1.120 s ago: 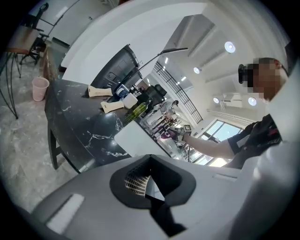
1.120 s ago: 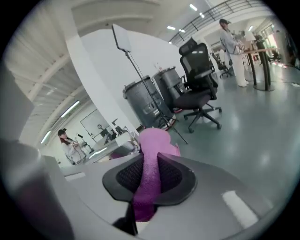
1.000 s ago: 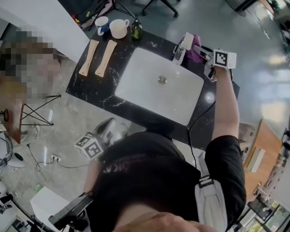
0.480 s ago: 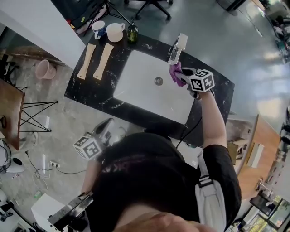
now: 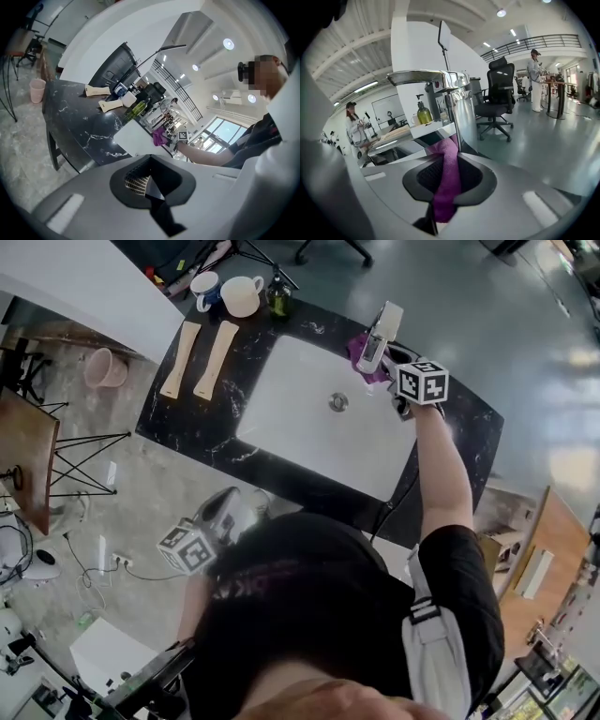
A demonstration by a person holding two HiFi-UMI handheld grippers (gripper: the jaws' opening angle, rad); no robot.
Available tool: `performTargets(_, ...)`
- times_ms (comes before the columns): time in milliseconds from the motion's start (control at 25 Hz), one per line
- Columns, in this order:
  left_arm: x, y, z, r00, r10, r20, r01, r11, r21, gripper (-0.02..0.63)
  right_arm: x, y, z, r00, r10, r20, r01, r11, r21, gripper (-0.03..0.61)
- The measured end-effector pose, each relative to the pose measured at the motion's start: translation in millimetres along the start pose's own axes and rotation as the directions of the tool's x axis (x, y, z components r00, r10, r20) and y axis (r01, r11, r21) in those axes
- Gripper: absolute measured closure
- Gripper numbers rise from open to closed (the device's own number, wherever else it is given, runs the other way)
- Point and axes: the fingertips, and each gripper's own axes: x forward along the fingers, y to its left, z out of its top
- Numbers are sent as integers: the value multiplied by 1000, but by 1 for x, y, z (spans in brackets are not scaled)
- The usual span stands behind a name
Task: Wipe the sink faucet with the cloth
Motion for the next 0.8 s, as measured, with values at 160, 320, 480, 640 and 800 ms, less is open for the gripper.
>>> performTargets(160,1,-2,0,1000,-14,4,14,1000,1,621,-5,9,-1,999,-31,43,33,997,-69,505)
performTargets(320,-2,-3,4,999,-48,6,48,999,16,621,-22,34,-14,999,-38,12,39,964,-262,505)
performTargets(480,-8,-4,11,996,-86,15,86,996,25,621,-39,65,-32,1000,-20,-14,15,947,-320,505)
performTargets(640,-13,-6,18,992,-130,7,129,990,51,621,-52,98,-43,1000,9,-6,-11,957,-291,505)
performTargets(800,-20,-6,19,987,-160,-8,160,985,65,621,-70,137,-38,998,55,32,-43,952,-304,505)
